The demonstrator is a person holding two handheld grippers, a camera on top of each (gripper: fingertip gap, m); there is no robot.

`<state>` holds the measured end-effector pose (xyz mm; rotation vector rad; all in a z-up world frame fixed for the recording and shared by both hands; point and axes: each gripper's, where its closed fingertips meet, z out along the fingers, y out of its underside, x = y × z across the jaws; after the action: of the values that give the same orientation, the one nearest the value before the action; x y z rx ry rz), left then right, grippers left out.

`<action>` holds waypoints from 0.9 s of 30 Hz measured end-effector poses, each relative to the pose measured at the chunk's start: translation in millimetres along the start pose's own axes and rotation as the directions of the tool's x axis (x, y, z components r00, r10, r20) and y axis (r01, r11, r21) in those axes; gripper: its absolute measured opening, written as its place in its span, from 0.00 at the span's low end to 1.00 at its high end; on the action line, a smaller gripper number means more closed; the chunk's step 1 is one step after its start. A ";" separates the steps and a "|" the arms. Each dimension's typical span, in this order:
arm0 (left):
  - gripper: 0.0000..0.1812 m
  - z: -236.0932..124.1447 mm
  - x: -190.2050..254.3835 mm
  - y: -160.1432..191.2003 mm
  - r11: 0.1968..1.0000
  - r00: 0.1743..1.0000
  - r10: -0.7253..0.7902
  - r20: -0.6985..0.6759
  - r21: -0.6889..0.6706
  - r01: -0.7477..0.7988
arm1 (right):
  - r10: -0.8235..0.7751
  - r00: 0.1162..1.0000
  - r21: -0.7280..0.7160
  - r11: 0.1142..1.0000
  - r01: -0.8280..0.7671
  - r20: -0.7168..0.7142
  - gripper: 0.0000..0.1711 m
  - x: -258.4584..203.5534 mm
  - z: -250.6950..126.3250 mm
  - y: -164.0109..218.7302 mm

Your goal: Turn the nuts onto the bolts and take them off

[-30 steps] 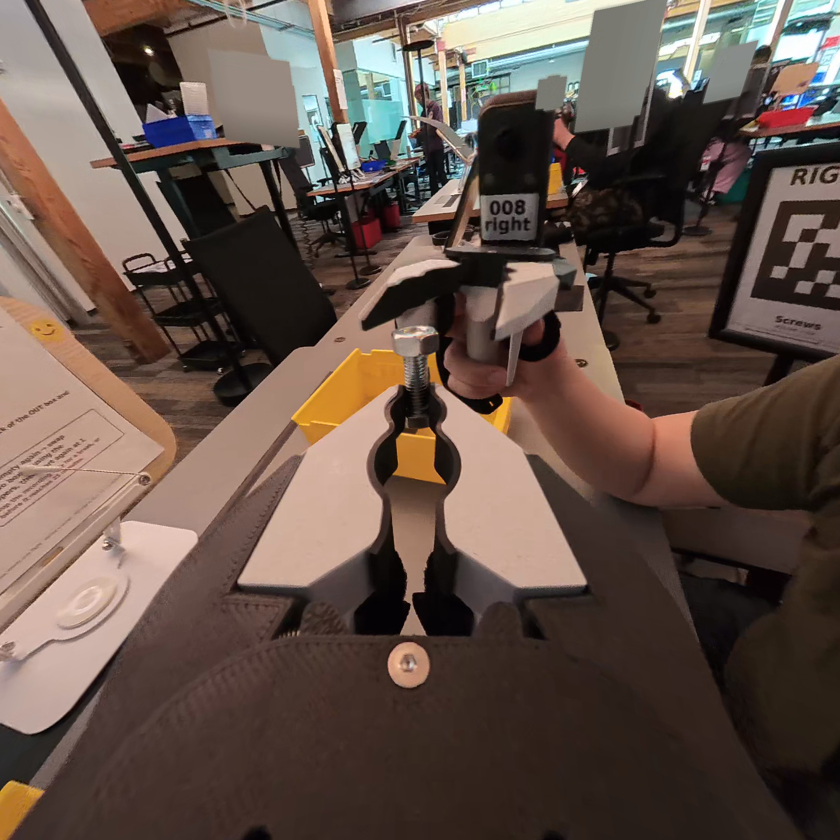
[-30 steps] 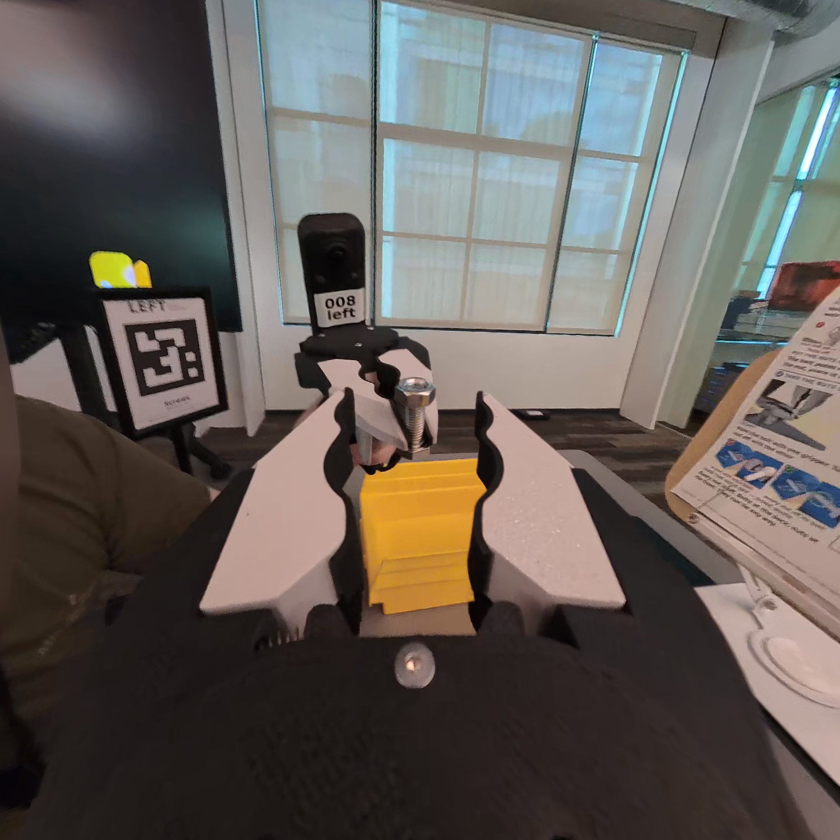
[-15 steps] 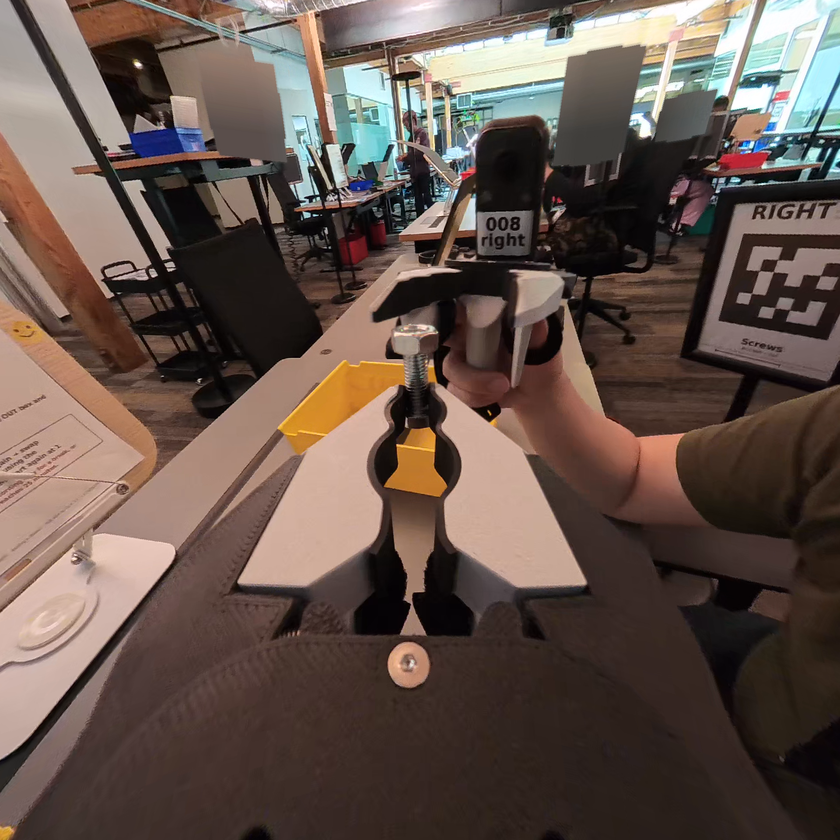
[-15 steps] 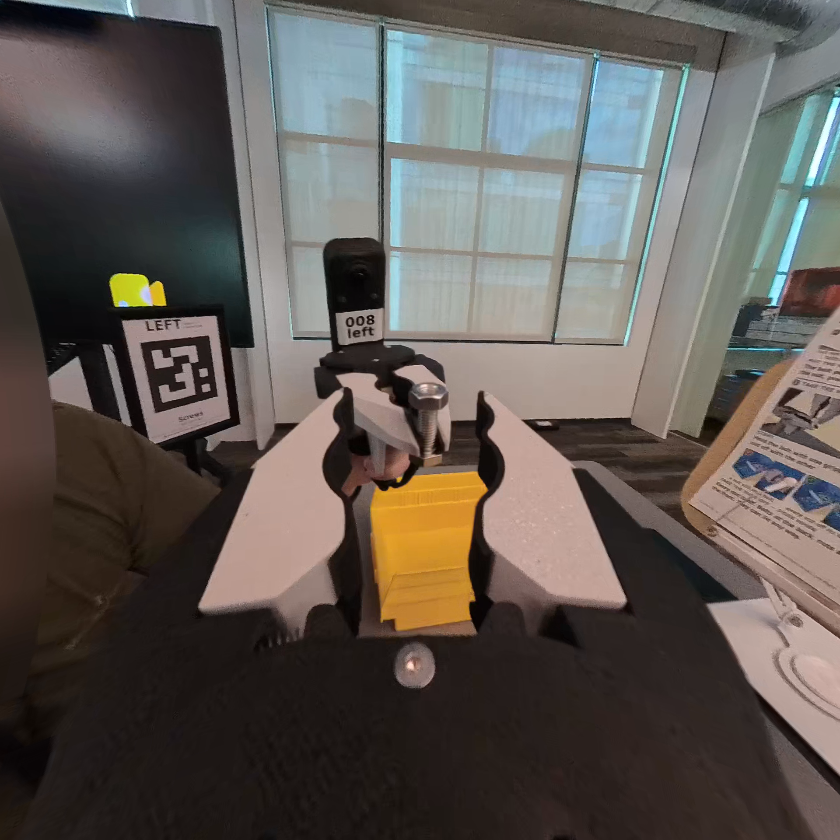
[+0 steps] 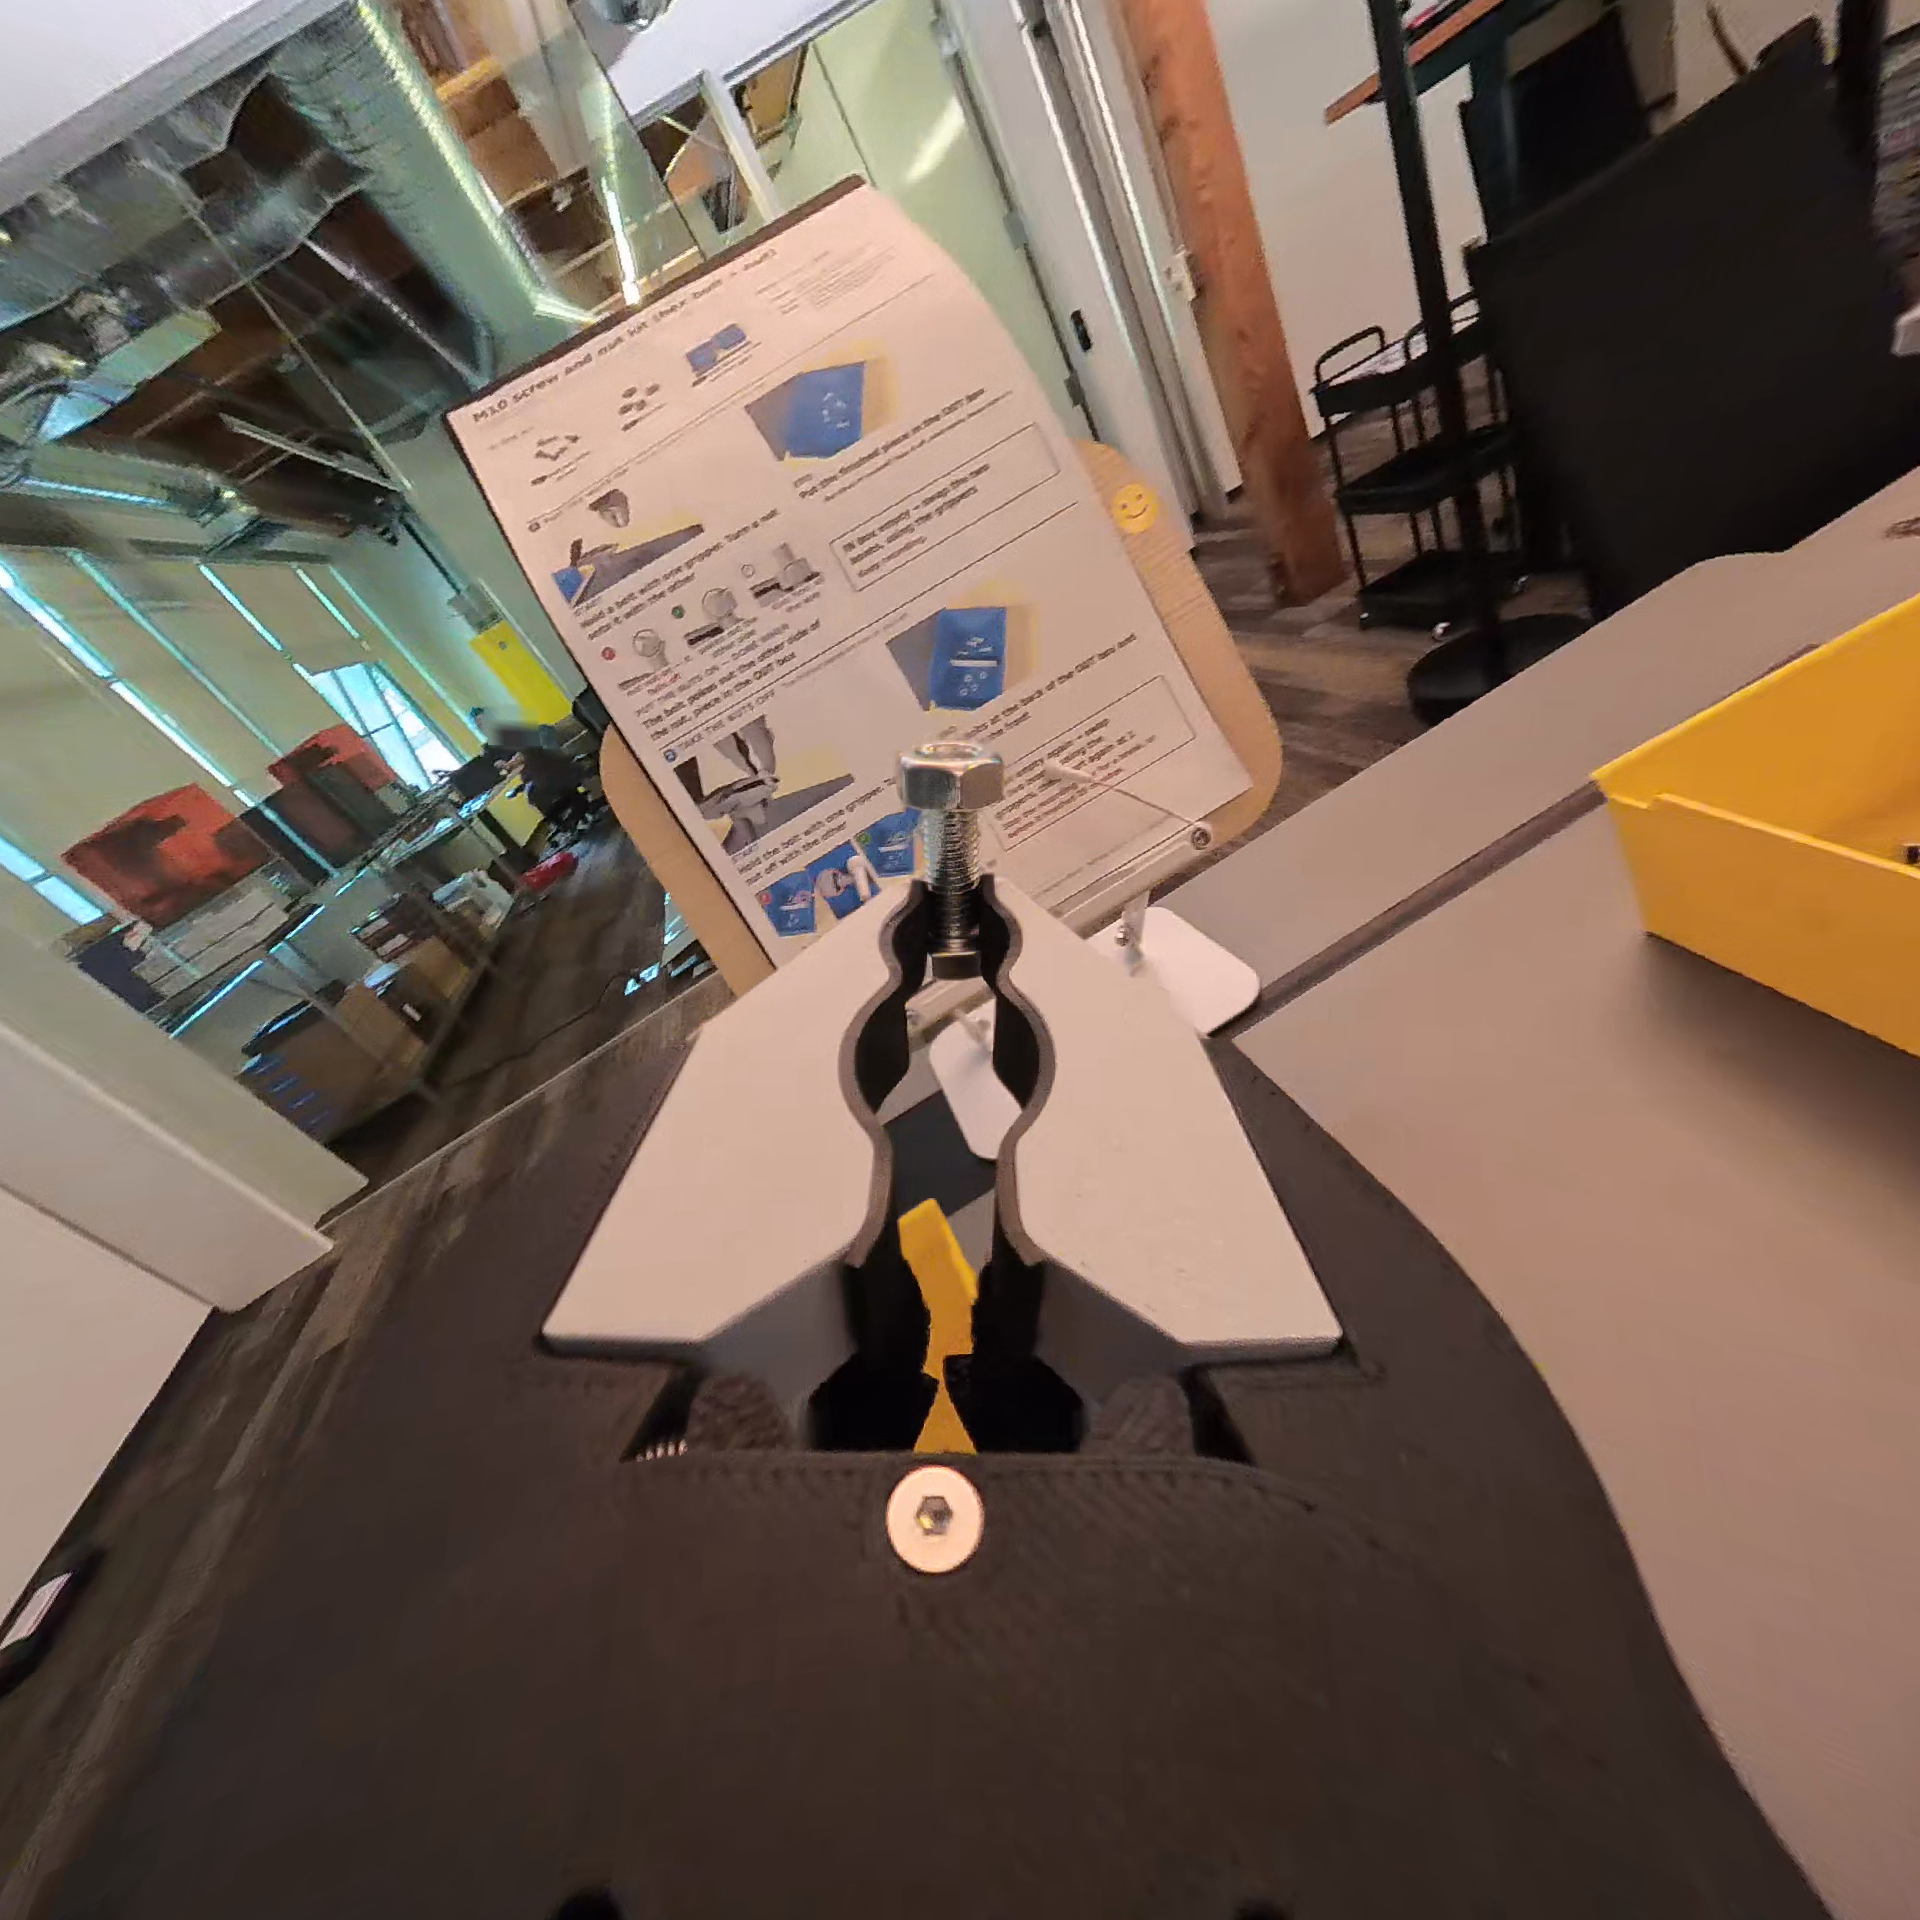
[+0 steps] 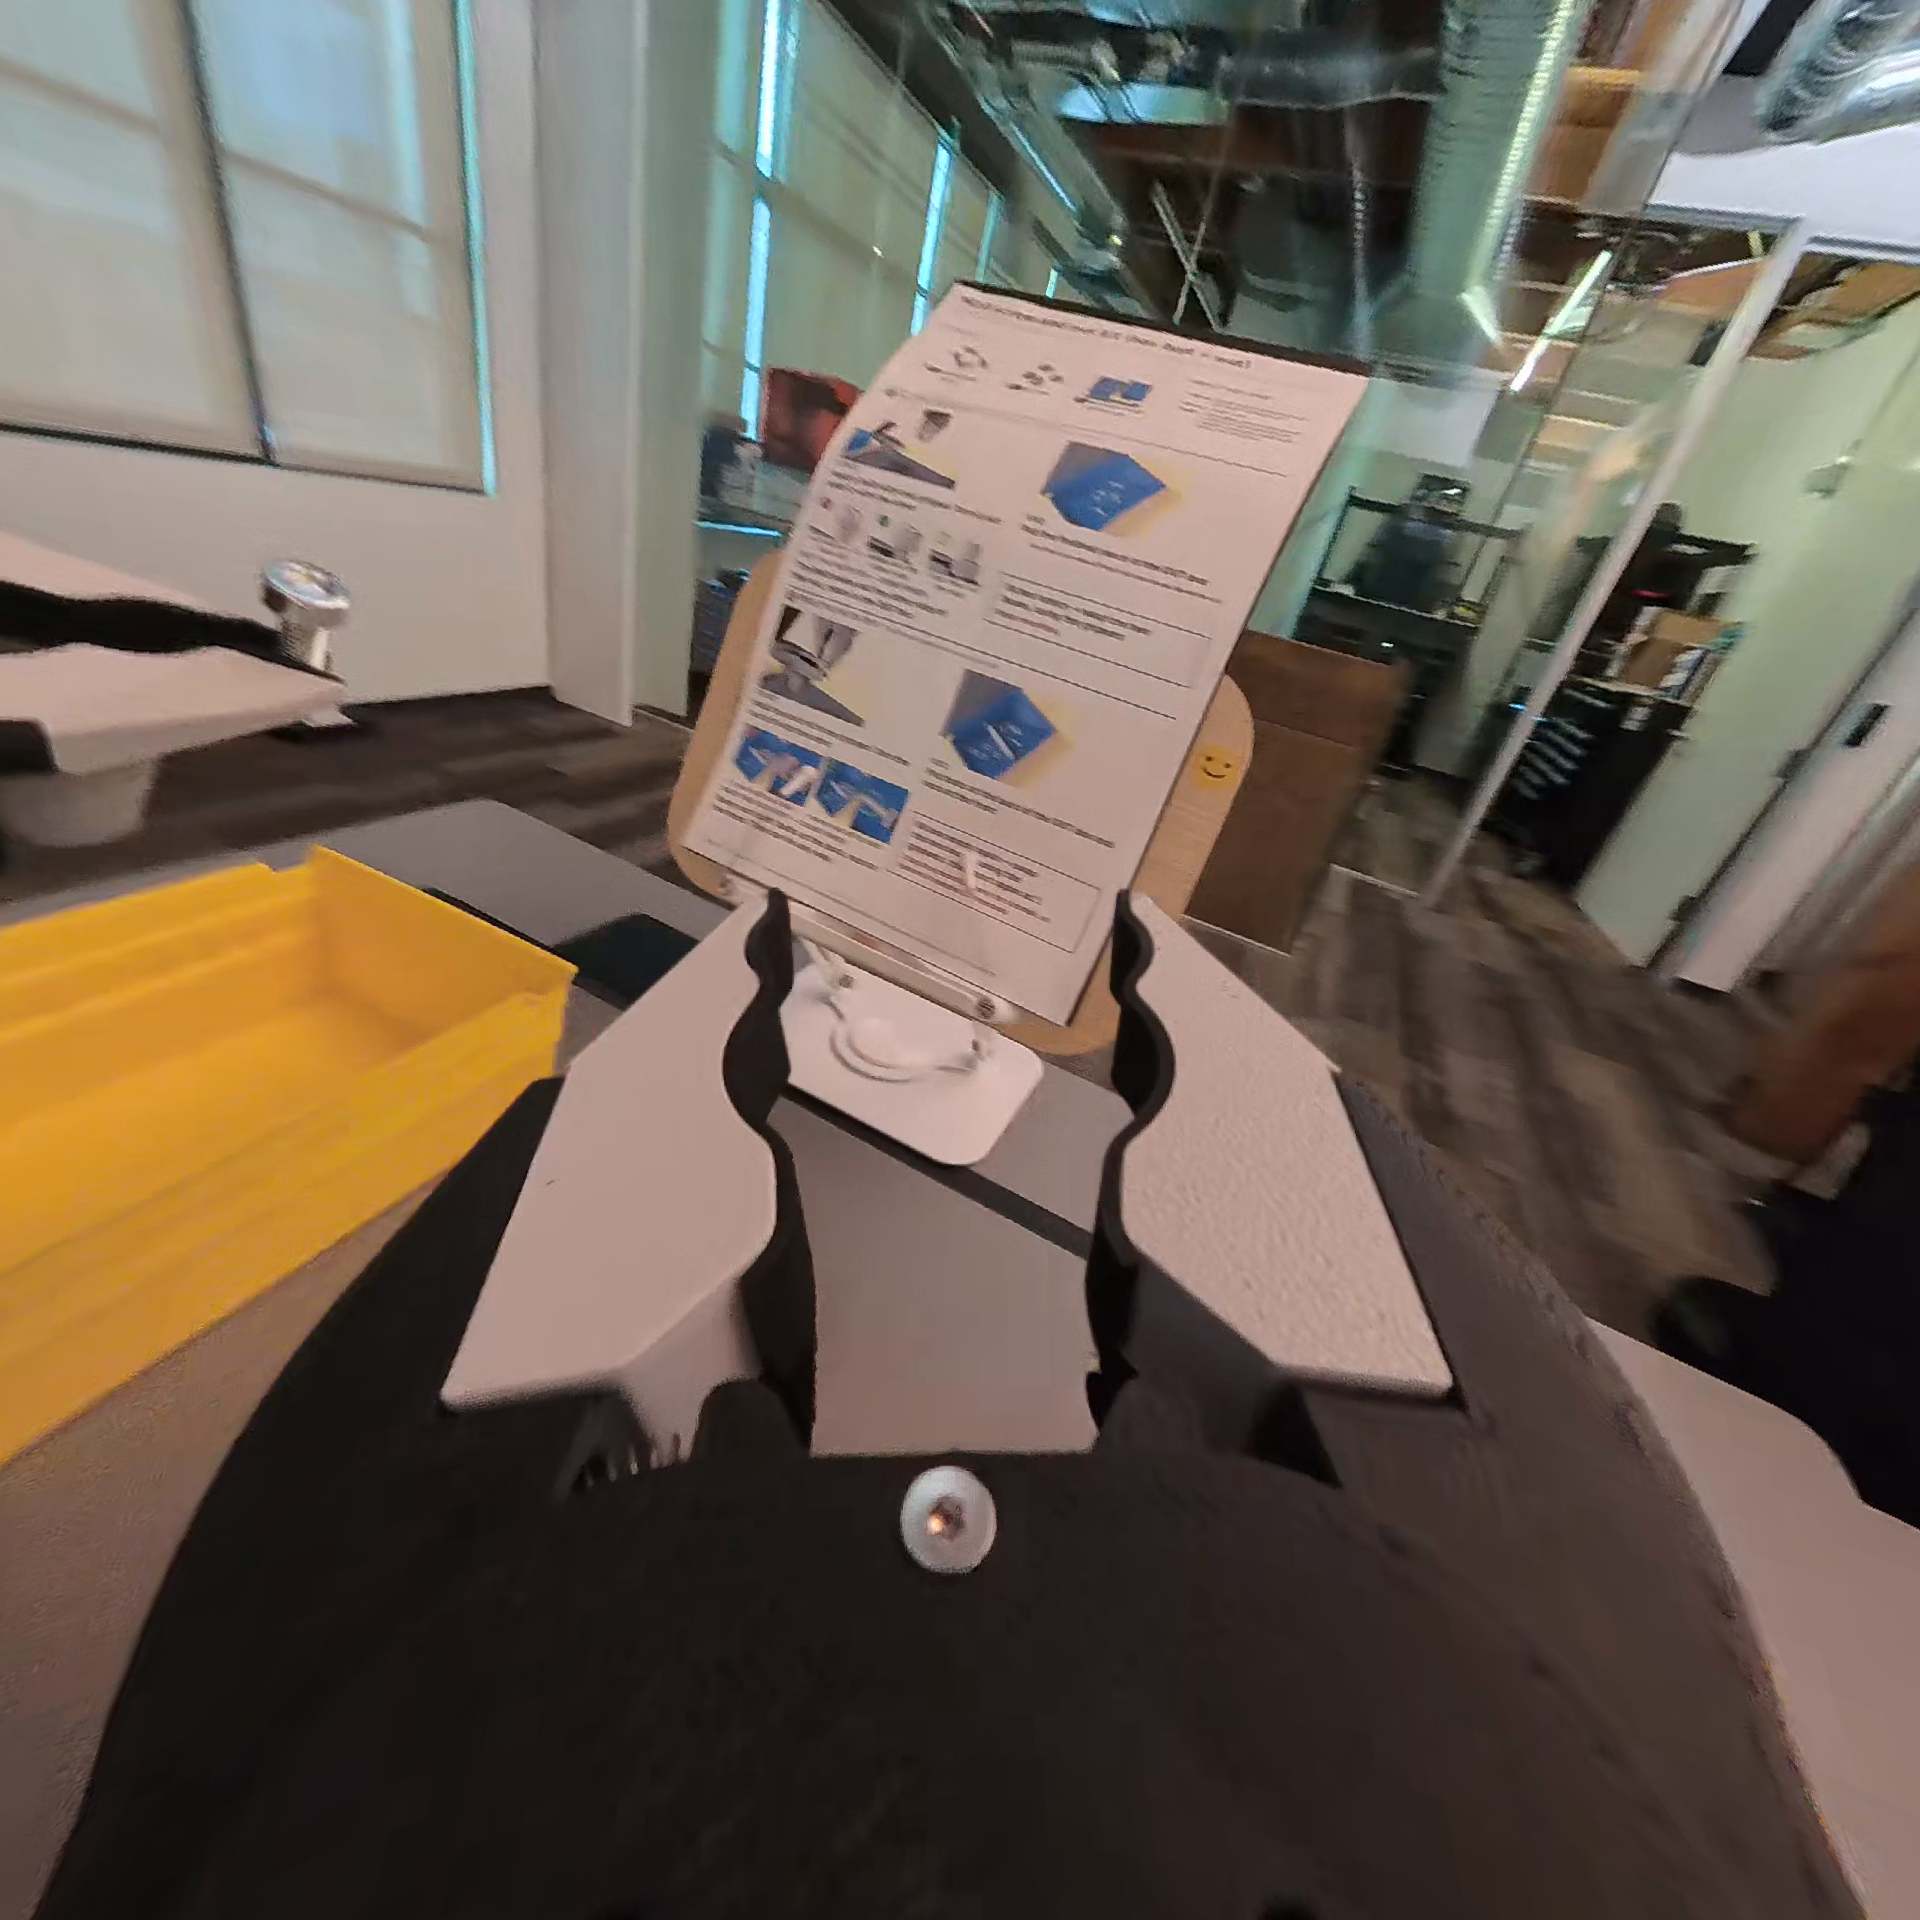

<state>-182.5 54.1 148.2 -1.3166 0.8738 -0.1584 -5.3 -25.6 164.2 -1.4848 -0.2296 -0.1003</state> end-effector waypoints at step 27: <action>0.04 -12.2 81.4 -21.9 0.997 0.934 -0.077 -0.350 -0.003 0.081 | -0.318 0.830 -0.313 0.932 0.184 -0.458 0.49 68.4 9.8 45.5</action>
<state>-126.7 -7.6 129.7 -1.3348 1.1181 -0.4720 69.9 -6.9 135.1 -1.6230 0.0170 -0.7530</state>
